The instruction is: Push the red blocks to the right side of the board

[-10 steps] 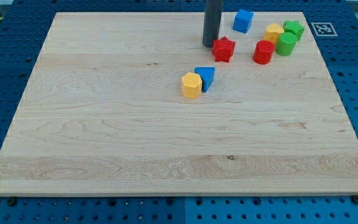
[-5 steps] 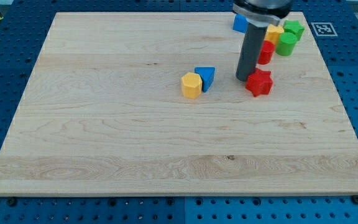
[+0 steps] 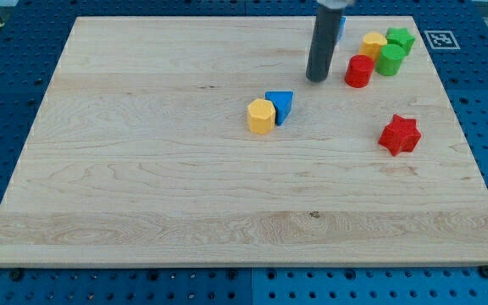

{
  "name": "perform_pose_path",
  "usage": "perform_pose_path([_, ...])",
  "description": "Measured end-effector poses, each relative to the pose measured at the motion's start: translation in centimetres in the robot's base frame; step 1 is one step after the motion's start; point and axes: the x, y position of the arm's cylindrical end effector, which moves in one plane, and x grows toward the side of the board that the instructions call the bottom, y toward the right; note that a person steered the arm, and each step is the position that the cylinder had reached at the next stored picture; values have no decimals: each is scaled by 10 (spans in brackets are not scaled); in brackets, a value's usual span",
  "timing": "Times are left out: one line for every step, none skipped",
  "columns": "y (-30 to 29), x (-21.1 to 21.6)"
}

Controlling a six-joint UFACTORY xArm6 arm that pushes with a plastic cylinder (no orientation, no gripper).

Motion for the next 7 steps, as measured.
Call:
perform_pose_path([13,-24])
perform_pose_path([36,-24])
perform_pose_path([56,-15])
perform_pose_path([56,6])
perform_pose_path([79,38])
perform_pose_path([98,73])
perform_pose_path([116,96])
